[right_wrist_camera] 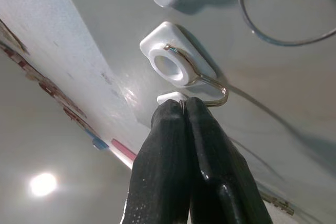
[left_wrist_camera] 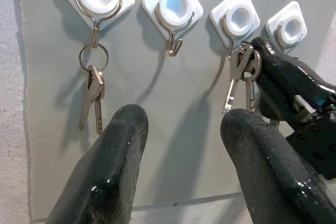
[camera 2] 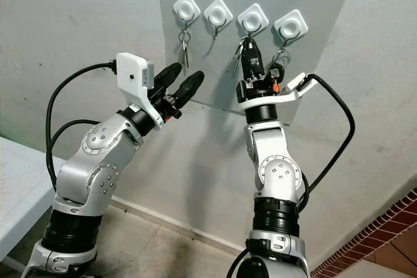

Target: Hang keys on a hook

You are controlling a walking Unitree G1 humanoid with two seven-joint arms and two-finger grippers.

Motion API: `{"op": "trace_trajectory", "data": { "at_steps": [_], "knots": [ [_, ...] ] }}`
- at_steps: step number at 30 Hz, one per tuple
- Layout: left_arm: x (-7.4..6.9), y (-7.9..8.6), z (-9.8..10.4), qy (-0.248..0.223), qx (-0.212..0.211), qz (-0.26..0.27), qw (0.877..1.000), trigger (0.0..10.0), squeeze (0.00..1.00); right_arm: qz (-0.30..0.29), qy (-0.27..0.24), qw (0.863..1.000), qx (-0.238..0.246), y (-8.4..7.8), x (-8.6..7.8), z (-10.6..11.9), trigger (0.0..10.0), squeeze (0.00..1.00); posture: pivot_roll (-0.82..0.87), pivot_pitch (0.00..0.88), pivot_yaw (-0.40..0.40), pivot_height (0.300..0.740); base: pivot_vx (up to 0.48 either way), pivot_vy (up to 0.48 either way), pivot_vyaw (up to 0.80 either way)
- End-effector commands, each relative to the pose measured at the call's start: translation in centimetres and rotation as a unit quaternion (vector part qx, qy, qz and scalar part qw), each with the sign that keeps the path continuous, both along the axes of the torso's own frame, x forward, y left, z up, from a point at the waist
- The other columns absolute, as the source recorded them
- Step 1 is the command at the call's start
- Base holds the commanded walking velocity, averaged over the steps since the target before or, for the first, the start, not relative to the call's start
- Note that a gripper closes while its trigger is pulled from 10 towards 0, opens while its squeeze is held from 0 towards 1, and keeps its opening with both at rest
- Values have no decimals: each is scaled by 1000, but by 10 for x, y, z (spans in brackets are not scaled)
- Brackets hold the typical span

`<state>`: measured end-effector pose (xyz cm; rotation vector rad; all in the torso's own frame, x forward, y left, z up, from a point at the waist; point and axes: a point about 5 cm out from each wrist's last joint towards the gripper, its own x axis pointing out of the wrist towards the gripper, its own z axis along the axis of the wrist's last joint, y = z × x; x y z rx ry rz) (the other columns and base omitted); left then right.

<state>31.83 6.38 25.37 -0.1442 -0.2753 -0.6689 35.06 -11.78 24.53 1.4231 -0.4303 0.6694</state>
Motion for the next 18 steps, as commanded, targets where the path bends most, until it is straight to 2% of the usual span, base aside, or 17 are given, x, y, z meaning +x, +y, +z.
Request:
{"op": "trace_trajectory", "data": {
  "at_steps": [1,3,10,18],
  "knots": [
    [-2,-1,9,-16,-1,-1,1000,10000,0,5,-6,1000,12,7,3,12,10000,0,223,0,-10,736,0,0,0],
    [-2,-1,9,-16,-2,0,1000,10000,0,3,-1,1000,14,7,3,9,10000,0,223,0,-10,736,0,0,0],
    [-2,-1,8,-14,-2,1,1000,10000,0,15,20,997,76,8,-3,-5,10000,0,224,0,-9,736,0,0,0],
    [-2,-1,9,-15,-2,-2,1000,10000,0,23,28,995,89,10,-5,-8,10000,0,224,0,-8,736,0,0,0]
  ]
}}
